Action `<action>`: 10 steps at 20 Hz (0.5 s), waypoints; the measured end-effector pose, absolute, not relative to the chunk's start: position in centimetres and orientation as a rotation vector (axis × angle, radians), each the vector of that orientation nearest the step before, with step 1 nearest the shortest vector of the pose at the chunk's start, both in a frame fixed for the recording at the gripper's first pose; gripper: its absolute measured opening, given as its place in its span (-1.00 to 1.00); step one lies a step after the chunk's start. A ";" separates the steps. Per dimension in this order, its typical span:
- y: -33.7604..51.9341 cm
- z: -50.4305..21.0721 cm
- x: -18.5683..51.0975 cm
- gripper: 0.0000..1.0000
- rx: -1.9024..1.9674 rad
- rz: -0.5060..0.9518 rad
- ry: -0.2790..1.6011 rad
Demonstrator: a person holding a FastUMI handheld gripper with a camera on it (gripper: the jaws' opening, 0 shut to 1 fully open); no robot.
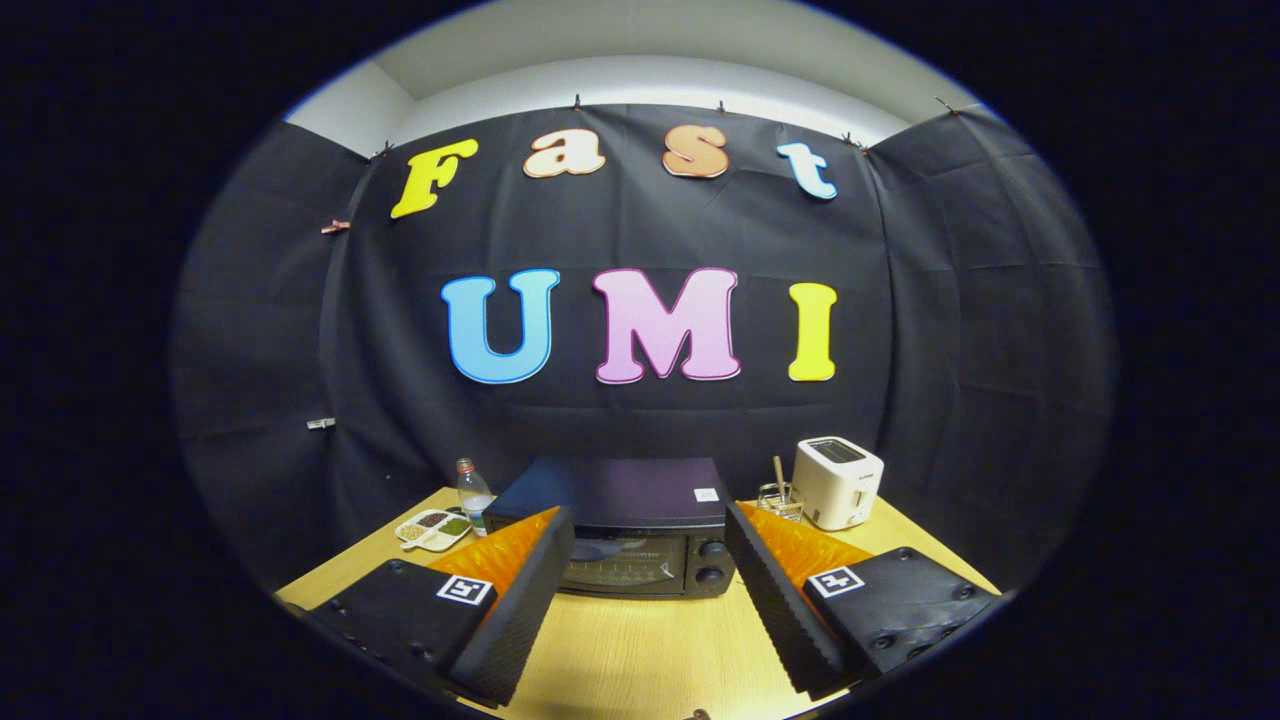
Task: Open the toaster oven, put the food inside, and close the toaster oven door.
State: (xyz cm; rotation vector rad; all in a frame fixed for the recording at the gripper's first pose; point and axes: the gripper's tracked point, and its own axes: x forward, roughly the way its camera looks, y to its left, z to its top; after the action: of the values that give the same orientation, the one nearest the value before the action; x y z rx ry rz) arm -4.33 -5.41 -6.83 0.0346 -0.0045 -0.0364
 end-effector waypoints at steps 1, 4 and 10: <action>-5.8 -6.4 -4.8 0.97 0.045 -0.044 -0.018; -7.2 -6.2 -5.8 0.96 0.055 -0.081 -0.032; -8.1 -5.5 -5.4 0.96 0.084 -0.095 -0.028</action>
State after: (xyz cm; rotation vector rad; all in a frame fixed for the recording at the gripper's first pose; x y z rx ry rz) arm -5.44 -8.07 -5.46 0.0844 -0.0278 -0.0953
